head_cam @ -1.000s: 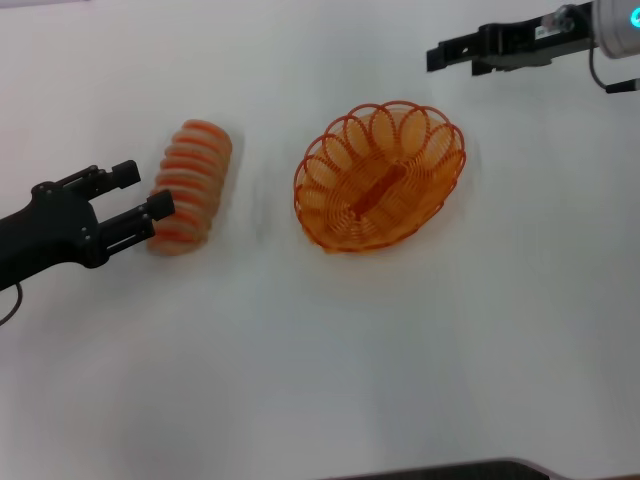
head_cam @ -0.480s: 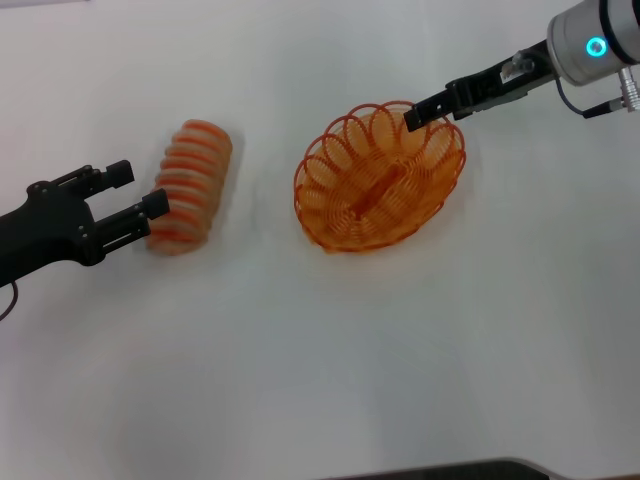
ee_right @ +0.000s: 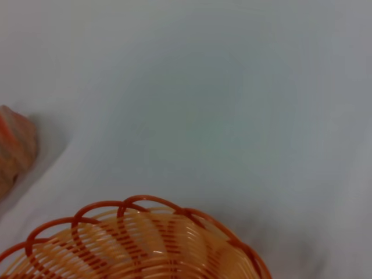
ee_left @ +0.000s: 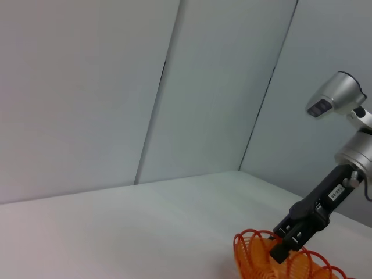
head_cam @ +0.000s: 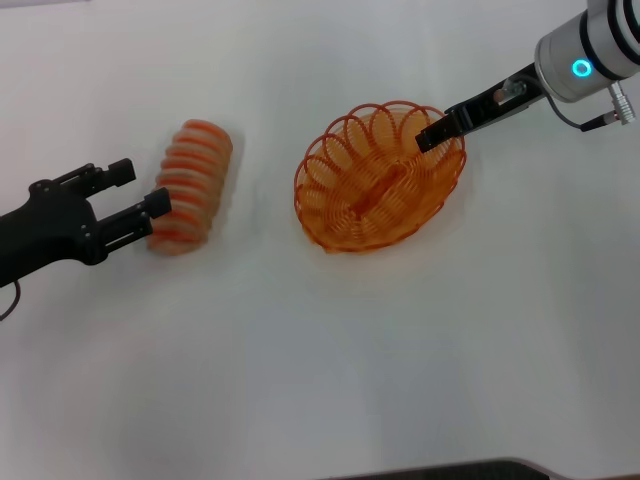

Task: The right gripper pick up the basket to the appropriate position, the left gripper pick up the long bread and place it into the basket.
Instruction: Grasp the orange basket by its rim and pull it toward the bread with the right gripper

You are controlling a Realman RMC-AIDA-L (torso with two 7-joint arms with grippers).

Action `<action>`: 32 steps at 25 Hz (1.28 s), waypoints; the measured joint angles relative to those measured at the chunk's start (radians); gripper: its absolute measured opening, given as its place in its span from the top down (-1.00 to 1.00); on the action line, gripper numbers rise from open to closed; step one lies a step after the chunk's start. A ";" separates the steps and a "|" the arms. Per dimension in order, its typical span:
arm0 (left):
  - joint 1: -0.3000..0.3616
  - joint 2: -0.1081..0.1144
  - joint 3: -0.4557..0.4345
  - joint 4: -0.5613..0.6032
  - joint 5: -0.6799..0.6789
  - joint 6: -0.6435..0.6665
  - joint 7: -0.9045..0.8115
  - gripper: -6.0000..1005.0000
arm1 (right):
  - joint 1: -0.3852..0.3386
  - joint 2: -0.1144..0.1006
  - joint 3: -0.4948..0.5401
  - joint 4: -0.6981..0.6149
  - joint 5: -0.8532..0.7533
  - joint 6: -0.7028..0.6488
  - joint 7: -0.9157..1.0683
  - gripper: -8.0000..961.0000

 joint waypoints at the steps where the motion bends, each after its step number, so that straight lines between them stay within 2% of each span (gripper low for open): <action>1: 0.000 -0.001 0.000 0.000 0.000 -0.001 0.000 -0.35 | 0.001 0.001 -0.004 0.000 0.000 0.004 0.000 -0.57; 3: 0.000 -0.003 0.001 0.001 0.000 -0.005 0.000 -0.35 | 0.003 0.004 -0.008 0.001 -0.001 0.009 0.000 -0.54; 12: -0.006 -0.007 0.003 0.002 0.005 -0.011 0.003 -0.35 | 0.008 0.011 -0.010 -0.003 -0.002 0.044 0.021 0.04; 17: -0.008 -0.007 0.004 0.002 0.006 -0.022 0.003 -0.35 | 0.008 0.010 -0.002 -0.007 0.003 0.051 0.029 0.55; 23: -0.010 -0.009 0.006 0.002 0.010 -0.023 0.011 -0.35 | 0.011 0.009 0.001 -0.010 0.011 0.048 0.056 0.77; 32: -0.003 -0.007 0.057 0.023 0.013 -0.008 0.042 -0.35 | 0.013 0.008 0.012 -0.013 0.036 -0.004 0.135 0.79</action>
